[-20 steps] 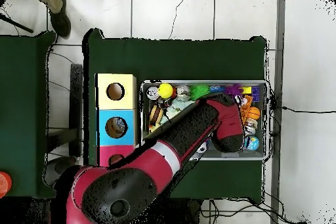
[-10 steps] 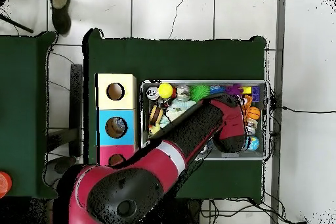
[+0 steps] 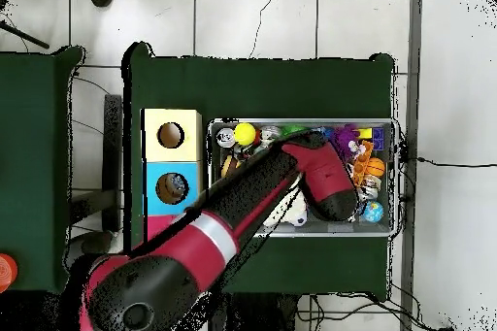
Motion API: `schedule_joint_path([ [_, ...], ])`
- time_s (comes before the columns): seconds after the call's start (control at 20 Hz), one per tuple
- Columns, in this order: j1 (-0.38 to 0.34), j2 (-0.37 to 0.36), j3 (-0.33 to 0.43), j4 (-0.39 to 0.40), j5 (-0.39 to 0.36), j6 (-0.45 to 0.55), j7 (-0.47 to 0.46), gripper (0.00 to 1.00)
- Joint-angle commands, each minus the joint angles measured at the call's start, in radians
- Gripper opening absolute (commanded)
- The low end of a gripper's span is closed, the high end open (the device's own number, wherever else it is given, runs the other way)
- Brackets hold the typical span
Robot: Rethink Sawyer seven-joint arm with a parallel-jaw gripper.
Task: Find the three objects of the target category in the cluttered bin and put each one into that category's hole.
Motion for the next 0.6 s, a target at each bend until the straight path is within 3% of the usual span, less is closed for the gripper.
schedule_joint_path([
  [0.05, 0.049, 0.017, -0.047, -0.068, -0.139, -0.201, 0.383, 0.00],
  [0.2, 0.044, 0.005, -0.056, -0.063, -0.152, -0.216, 0.377, 0.00],
  [0.45, 0.080, -0.019, -0.055, 0.011, -0.141, -0.214, 0.328, 0.00],
  [0.6, 0.080, -0.013, -0.060, 0.007, -0.144, -0.213, 0.326, 0.00],
])
